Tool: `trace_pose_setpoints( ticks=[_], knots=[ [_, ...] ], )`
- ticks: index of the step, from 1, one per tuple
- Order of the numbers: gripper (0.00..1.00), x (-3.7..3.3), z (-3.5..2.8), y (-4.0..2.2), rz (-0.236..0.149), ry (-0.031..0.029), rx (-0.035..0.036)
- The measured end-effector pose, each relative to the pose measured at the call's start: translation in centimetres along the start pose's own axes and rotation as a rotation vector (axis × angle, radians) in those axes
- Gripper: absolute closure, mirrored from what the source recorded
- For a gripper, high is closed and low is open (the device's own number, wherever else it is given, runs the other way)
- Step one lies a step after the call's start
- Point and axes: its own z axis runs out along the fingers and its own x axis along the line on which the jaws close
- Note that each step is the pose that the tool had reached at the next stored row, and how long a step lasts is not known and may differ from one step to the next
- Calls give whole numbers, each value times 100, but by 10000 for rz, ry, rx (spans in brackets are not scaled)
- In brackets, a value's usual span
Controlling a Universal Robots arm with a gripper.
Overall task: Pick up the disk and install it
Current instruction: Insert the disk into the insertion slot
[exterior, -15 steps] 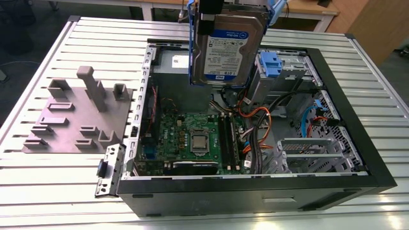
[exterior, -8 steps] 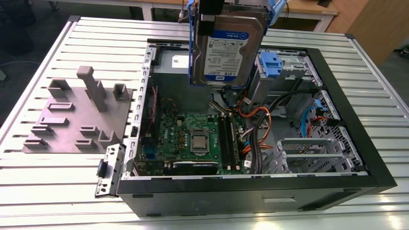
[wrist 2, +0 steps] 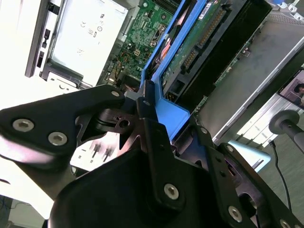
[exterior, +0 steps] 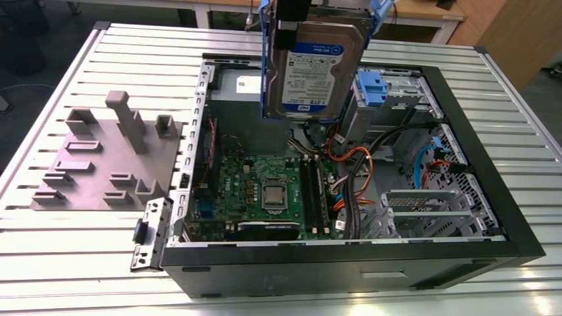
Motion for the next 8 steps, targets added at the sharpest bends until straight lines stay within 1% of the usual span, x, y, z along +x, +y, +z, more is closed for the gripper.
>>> trace_pose_setpoints(
  ticks=[2, 8],
  knots=[
    [64, 16, 0, -1, -1, 0, 1],
    [64, 96, 2, -2, -1, 2, 1]
  ],
)
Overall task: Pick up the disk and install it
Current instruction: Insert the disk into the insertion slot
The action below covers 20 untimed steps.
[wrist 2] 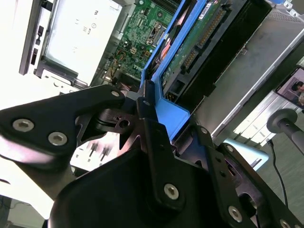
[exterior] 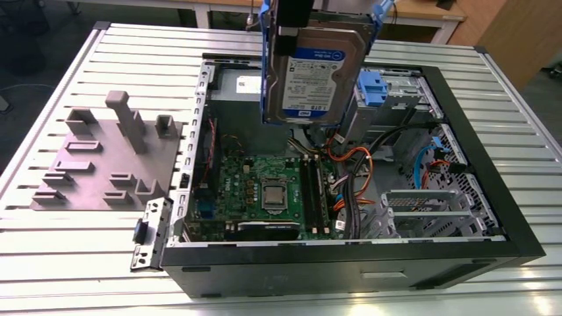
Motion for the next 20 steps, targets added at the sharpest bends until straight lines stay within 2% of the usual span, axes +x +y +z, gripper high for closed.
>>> trace_pose_setpoints(
  ticks=[5, 20],
  knots=[
    [64, 40, 0, 0, 1, 3, 0],
    [64, 44, 6, -23, 0, 3, 0]
  ],
)
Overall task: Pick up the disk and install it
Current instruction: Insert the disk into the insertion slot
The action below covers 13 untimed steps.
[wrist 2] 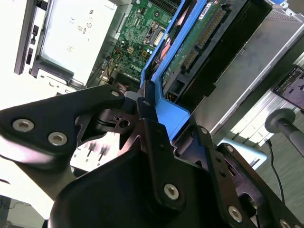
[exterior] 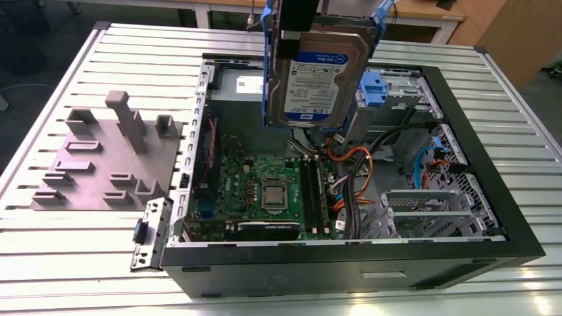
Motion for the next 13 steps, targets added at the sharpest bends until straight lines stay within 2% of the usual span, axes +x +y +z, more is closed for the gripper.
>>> trace_pose_setpoints(
  ticks=[10, 13],
  knots=[
    [64, 0, 4, -2, 1, 0, 0],
    [64, 20, 4, -2, -1, 1, 0]
  ],
)
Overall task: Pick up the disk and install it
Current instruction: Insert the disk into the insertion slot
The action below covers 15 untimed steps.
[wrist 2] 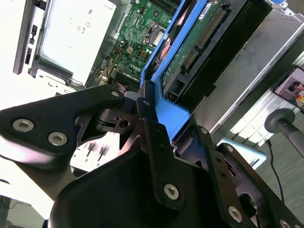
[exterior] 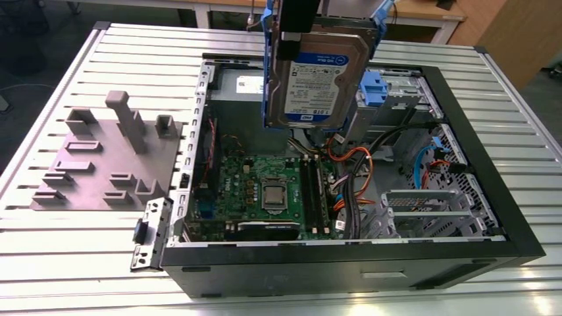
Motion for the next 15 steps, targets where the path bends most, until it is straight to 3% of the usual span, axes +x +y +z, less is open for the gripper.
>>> trace_pose_setpoints(
  ticks=[6, 12, 15],
  knots=[
    [64, 77, 8, -7, 1, -2, 1],
    [64, 74, 18, -146, 2, 0, 0],
    [64, 78, 21, -174, 4, 2, 0]
  ],
)
